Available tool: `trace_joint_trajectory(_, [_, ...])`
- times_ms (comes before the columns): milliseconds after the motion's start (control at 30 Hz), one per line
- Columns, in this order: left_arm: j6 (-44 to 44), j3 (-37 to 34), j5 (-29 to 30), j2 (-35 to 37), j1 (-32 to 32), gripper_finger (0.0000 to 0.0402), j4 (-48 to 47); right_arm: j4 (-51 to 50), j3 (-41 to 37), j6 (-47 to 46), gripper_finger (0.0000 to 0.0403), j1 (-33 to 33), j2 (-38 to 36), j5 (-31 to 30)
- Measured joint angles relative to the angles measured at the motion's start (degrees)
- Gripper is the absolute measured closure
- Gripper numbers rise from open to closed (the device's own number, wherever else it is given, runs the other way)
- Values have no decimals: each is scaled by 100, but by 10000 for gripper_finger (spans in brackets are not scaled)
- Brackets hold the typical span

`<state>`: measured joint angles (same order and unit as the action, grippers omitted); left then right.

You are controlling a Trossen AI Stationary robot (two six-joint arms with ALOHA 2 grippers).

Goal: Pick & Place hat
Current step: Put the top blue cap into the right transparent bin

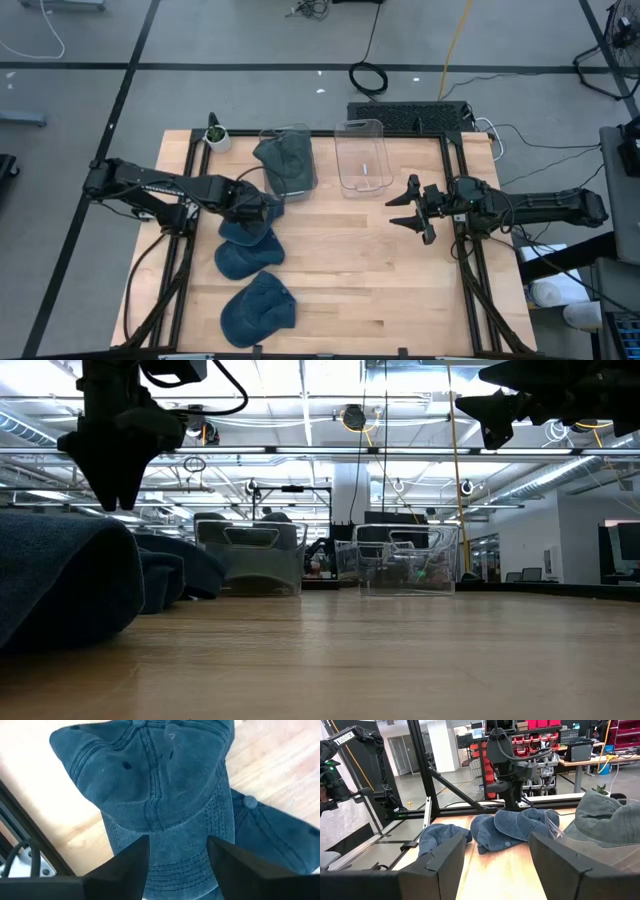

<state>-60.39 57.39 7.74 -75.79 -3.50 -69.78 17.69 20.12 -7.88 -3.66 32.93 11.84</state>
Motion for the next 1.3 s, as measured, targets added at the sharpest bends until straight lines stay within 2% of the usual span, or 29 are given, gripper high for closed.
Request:
trace_joint_trajectory(267, [-983,0,-38,0,-61,163,7,0,0,-41,193,2,0,0])
trace_joint_trajectory(533, [-1437,-297,-18,4,-382,160,311,-2,0,-2,193,0,24,0])
trace_joint_trajectory(833, [-1305,-568,726,4,-315,160,400,73,0,62,193,0,318,0])
trace_joint_trajectory(933, [-576,-570,929,4,-289,160,470,101,0,63,193,0,401,0])
trace_joint_trajectory(1067, [1640,-570,971,4,-346,160,585,141,0,62,193,0,417,2])
trace_joint_trajectory(1133, [2463,-570,1068,4,-356,160,609,171,0,64,193,0,417,11])
trace_joint_trajectory(1200, [2857,-570,1151,4,-335,160,693,184,0,64,193,1,417,17])
trace_joint_trajectory(1300, [2982,-570,1138,4,-253,160,761,184,0,64,193,0,417,17])
